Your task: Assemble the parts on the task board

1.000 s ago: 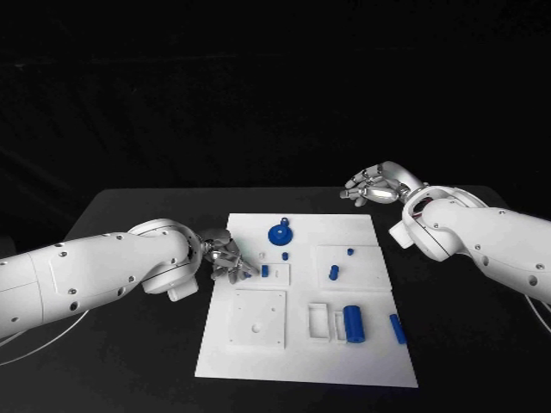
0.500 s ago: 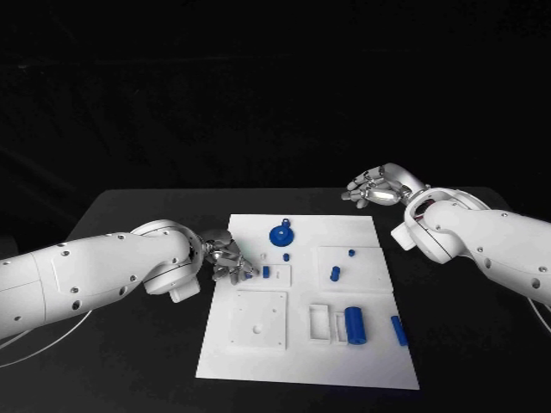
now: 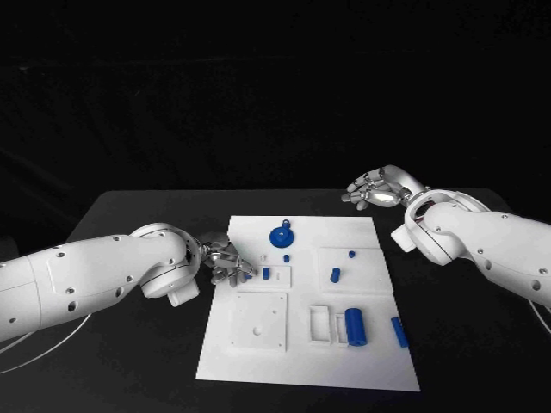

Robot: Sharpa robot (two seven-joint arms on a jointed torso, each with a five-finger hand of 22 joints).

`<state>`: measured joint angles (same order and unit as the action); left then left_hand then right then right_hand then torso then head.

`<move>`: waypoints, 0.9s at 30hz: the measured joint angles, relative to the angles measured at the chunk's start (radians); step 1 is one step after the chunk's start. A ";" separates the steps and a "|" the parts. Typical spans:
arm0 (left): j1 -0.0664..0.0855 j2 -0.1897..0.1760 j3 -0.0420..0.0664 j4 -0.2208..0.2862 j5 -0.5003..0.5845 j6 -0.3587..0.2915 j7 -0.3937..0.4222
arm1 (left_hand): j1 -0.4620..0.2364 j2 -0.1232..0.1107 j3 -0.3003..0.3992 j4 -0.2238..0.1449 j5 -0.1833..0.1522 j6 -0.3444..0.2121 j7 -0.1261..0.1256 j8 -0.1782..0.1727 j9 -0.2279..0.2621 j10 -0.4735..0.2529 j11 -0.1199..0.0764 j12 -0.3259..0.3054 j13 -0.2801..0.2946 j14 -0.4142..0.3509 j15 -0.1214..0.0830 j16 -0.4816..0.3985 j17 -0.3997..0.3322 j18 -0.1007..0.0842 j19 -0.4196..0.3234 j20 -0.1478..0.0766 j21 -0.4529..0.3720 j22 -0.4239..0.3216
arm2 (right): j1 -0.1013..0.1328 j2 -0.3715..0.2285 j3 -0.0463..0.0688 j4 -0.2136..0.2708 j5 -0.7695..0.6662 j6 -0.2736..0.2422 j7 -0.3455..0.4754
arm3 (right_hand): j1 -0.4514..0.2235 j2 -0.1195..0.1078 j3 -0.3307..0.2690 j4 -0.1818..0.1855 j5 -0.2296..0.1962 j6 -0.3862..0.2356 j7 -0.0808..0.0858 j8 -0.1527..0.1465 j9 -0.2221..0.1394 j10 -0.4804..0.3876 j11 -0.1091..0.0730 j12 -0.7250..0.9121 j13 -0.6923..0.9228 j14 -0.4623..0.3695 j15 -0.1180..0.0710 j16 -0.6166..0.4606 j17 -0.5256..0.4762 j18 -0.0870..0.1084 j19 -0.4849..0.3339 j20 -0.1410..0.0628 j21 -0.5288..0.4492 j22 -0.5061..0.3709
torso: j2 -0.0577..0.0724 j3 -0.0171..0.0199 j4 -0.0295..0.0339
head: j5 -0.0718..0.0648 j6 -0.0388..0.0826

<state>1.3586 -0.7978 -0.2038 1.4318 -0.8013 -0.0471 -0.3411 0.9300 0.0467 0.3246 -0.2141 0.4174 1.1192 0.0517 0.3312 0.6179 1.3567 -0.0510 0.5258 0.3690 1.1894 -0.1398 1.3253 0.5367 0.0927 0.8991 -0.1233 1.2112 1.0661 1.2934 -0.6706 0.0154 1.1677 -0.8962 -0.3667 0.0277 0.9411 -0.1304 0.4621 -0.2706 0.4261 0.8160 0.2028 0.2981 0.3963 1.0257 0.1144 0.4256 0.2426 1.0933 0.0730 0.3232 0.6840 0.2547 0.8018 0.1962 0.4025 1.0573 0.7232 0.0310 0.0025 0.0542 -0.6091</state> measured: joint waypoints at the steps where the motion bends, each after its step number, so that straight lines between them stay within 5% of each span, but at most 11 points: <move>1: 0.000 -0.002 0.000 0.001 0.002 -0.001 0.000 | 0.000 0.000 0.000 0.000 0.002 0.000 0.000 0.000 -0.003 0.000 0.000 0.000 0.000 0.000 0.000 0.000 0.000 0.000 0.000 0.000 0.000 0.000 | 0.000 0.000 0.000 0.000 0.000 0.000 0.000 | 0.000 0.000 0.000 0.000 0.000 0.000 0.000 0.000 0.000 0.000 0.000 0.000 0.000 0.000 0.000 0.000 0.001 0.000 0.000 0.000 0.000 0.000 | 0.000 0.0000 0.0000 | 0.000 0.000; 16: -0.005 -0.007 0.020 0.008 0.013 -0.003 -0.003 | 0.023 0.009 0.006 -0.006 0.016 0.001 -0.001 0.001 -0.011 -0.001 0.001 0.000 0.000 0.003 0.003 0.000 0.000 -0.001 0.000 0.000 0.005 0.001 | 0.000 0.002 0.000 -0.003 0.003 0.002 0.000 | -0.002 0.002 0.000 0.000 0.000 0.000 0.000 0.000 -0.001 0.000 0.000 0.000 0.000 0.000 0.000 0.000 0.001 0.000 -0.004 0.004 -0.004 0.000 | 0.000 0.0001 0.0009 | 0.000 0.002; 27: 0.003 -0.018 0.038 0.013 0.012 -0.004 -0.003 | 0.041 -0.009 0.011 -0.002 0.070 -0.009 0.009 0.006 -0.004 -0.006 0.006 -0.008 0.000 0.003 0.003 0.000 0.000 -0.007 0.000 0.000 0.005 0.001 | 0.000 0.004 0.000 -0.004 0.004 0.004 0.000 | -0.004 0.004 0.000 0.000 0.004 -0.002 0.002 0.000 -0.001 0.000 0.000 0.000 -0.001 0.000 0.000 0.000 0.001 0.000 -0.004 0.004 -0.004 0.001 | 0.000 -0.0005 0.0018 | 0.002 0.005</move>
<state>1.3619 -0.8155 -0.1656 1.4446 -0.7891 -0.0508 -0.3437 0.9710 0.0377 0.3352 -0.2159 0.4869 1.1097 0.0612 0.3368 0.6137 1.3503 -0.0445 0.5180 0.3687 1.1928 -0.1364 1.3252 0.5364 0.0858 0.8990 -0.1232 1.2158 1.0669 1.2932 -0.6665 0.0155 1.1639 -0.8923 -0.3628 0.0280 0.9371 -0.1263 0.4621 -0.2706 0.4300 0.8139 0.2049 0.2981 0.3954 1.0257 0.1144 0.4256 0.2418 1.0933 0.0730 0.3232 0.6847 0.2548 0.7980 0.2000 0.3985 1.0581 0.7230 0.0305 0.0043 0.0567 -0.6046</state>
